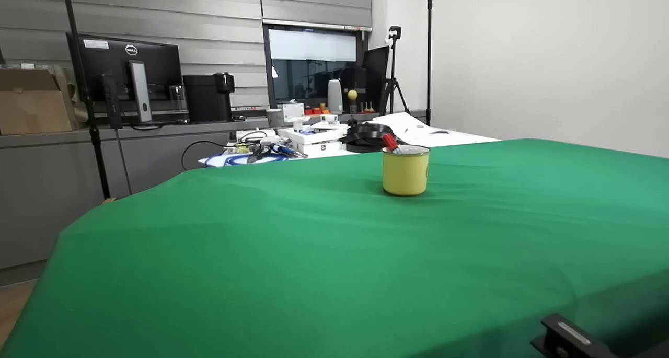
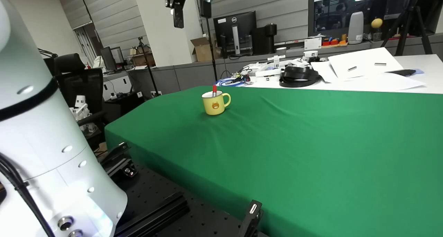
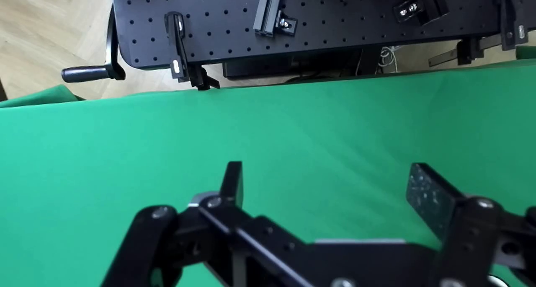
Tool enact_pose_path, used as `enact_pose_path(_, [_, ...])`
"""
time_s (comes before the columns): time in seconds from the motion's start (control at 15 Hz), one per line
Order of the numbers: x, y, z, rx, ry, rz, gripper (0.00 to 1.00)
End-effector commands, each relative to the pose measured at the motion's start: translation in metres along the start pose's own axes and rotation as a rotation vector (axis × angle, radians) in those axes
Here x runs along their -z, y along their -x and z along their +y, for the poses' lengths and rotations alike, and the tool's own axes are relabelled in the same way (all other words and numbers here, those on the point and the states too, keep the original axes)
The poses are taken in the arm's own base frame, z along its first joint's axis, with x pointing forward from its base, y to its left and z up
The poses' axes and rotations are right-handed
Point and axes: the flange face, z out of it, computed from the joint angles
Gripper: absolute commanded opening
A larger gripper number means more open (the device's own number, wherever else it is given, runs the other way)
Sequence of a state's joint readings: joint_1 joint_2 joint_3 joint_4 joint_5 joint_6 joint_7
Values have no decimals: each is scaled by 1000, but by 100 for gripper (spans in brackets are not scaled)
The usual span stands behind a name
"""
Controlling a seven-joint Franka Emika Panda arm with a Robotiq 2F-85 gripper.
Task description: Pick up the pen from the yellow cup and put it on the table.
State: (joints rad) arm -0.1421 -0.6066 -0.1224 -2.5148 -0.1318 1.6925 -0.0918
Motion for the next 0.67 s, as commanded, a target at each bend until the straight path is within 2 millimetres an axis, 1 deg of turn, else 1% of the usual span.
enact_pose_path(0.0, [0, 0, 0, 0, 0, -1, 100])
enact_pose_path(0.2, [0, 0, 0, 0, 0, -1, 100])
enact_pose_path(0.4, [3, -17, -6, 23, -1, -13, 100])
enact_pose_path(0.6, [3, -35, -21, 152, 58, -53, 100])
